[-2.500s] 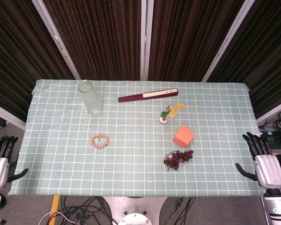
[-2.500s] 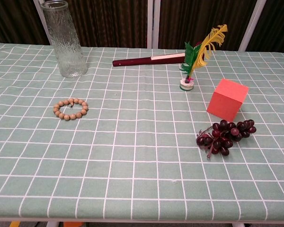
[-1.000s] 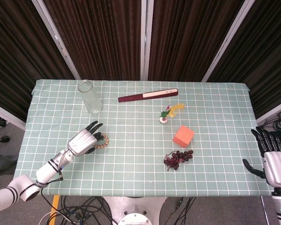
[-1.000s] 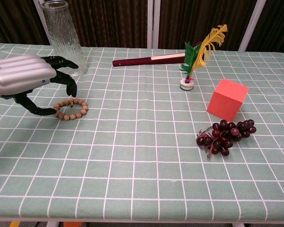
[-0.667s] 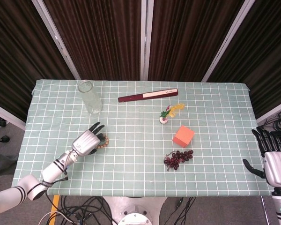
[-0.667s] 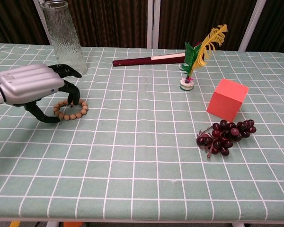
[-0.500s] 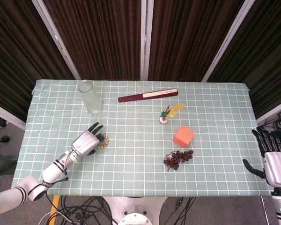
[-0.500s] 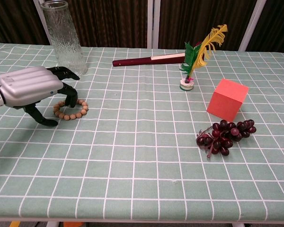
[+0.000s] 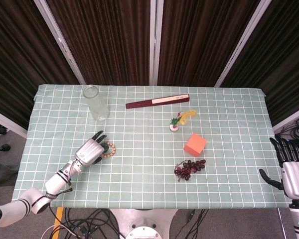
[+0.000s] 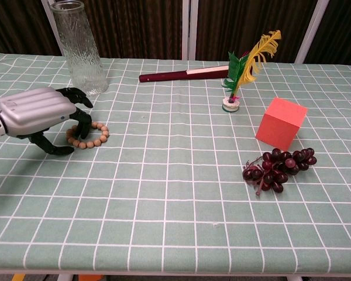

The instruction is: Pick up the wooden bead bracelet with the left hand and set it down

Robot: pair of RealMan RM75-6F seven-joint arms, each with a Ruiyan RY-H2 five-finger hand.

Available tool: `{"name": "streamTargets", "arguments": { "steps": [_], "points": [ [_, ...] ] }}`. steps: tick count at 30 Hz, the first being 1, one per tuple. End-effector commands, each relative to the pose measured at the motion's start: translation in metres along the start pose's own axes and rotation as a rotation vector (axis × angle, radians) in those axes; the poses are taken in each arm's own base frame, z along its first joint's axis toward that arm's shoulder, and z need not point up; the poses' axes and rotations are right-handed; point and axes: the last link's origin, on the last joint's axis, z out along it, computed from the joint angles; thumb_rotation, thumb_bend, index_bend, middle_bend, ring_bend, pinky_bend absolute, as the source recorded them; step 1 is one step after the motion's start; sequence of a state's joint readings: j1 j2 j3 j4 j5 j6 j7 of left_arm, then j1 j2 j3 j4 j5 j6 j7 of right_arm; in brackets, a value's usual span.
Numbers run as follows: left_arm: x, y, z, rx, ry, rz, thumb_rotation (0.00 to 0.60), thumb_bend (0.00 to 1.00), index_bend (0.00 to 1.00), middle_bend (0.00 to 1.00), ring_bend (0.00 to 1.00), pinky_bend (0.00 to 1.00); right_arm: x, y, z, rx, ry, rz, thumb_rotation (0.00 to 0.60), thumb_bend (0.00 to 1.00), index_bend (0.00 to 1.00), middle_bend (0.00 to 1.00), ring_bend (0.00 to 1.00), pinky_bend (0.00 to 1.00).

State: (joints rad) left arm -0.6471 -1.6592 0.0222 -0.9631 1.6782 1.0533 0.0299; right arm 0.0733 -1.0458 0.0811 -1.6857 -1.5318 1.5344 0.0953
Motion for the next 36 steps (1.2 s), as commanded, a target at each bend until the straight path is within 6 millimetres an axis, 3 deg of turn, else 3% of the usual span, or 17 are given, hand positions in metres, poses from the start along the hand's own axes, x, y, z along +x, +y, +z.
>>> {"name": "streamTargets", "arguments": {
  "steps": [1,12,16,20,28,36],
  "points": [
    [-0.002,0.0,0.001,-0.003,-0.011,-0.002,0.6,0.29,0.48,0.49,0.15,0.1,0.0,0.0,0.0,-0.001,0.001,0.0,0.6,0.16,0.0,0.02,0.0,0.0],
    [-0.008,0.001,0.003,0.004,-0.015,-0.009,0.6,0.32,0.54,0.55,0.21,0.13,-0.001,0.0,0.001,-0.004,-0.003,-0.002,0.6,0.16,0.0,0.02,0.0,0.0],
    [-0.007,0.0,0.001,0.03,0.015,-0.108,0.6,0.34,0.57,0.58,0.25,0.14,-0.001,0.0,0.001,-0.005,-0.002,-0.001,0.6,0.16,0.0,0.02,0.0,0.0],
    [-0.004,-0.007,-0.002,0.081,0.055,-0.326,0.6,0.36,0.57,0.58,0.25,0.14,0.001,0.001,0.0,-0.007,0.005,0.0,0.6,0.16,0.0,0.02,0.0,0.0],
    [0.002,-0.026,-0.008,0.186,0.17,-0.968,0.6,0.4,0.57,0.58,0.25,0.15,0.003,-0.001,-0.002,-0.002,0.018,0.003,0.6,0.16,0.0,0.02,0.0,0.0],
    [0.012,-0.02,-0.013,0.178,0.126,-1.624,0.6,0.41,0.58,0.59,0.25,0.15,0.006,-0.005,-0.001,0.011,0.032,0.004,0.6,0.16,0.0,0.02,0.0,0.0]
  ]
}}
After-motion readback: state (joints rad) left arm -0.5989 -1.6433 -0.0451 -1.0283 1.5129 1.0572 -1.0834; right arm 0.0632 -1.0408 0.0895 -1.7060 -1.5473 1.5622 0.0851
